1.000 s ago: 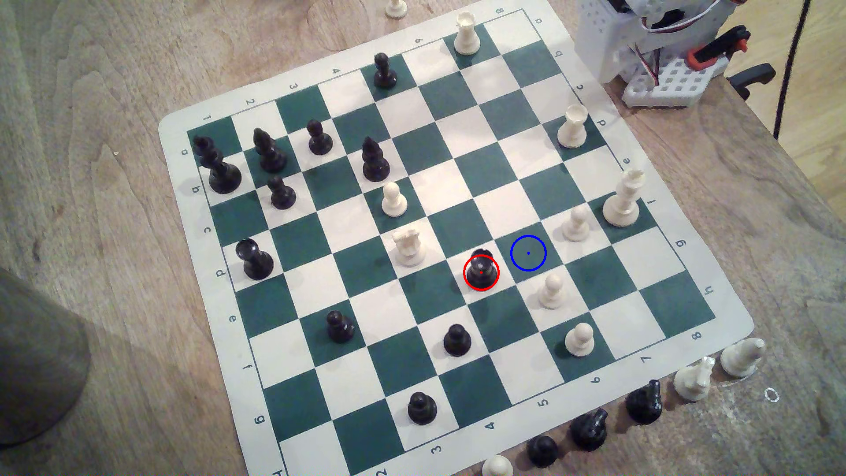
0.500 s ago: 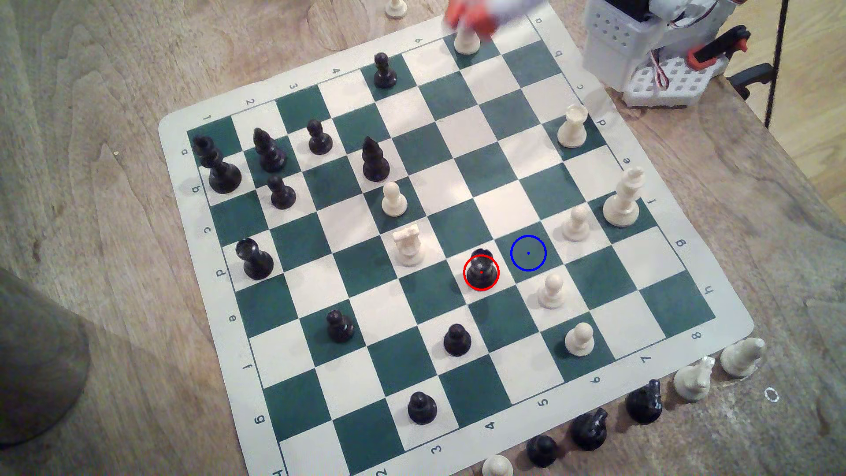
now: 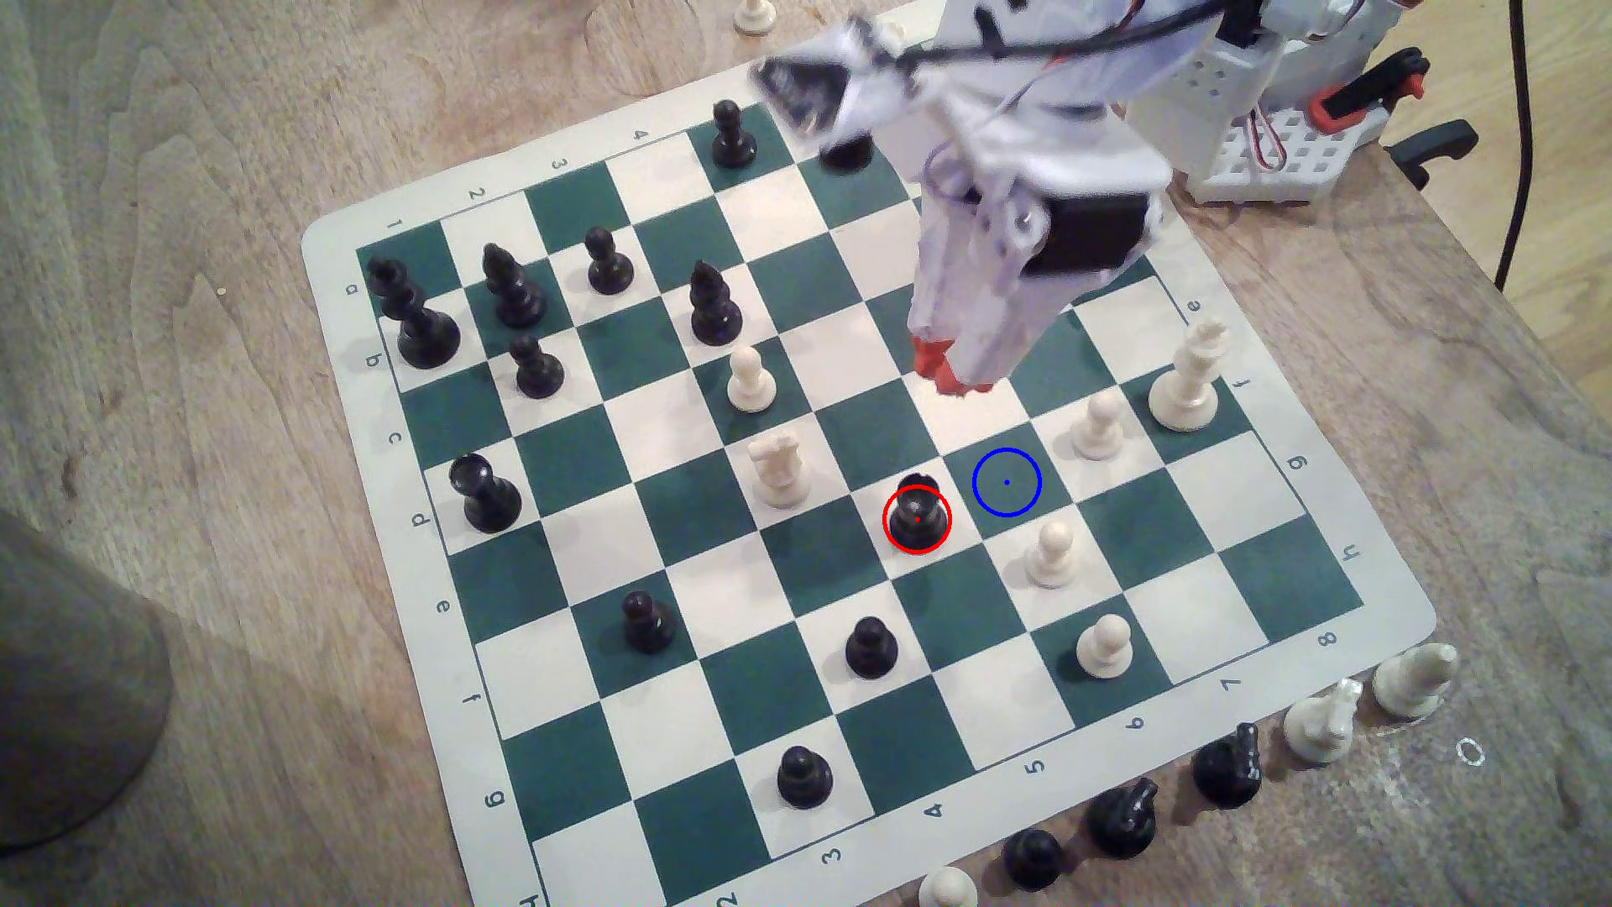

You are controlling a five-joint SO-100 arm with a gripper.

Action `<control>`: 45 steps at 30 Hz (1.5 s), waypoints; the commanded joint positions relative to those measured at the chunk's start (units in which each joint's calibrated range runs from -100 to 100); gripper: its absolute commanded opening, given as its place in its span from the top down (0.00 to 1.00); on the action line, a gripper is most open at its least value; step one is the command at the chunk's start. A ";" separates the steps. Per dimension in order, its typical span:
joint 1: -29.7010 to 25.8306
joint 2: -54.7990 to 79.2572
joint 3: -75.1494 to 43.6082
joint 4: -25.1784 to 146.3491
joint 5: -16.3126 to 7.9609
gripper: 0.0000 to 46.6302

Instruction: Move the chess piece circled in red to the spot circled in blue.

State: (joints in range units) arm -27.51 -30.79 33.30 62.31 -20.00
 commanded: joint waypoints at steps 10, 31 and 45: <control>1.11 14.83 -9.55 -0.48 -5.81 0.74; 2.28 24.76 -8.73 -4.08 -5.47 0.64; 2.28 28.08 -10.09 -7.27 -6.06 0.66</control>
State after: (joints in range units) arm -25.29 -1.80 27.79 55.62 -25.71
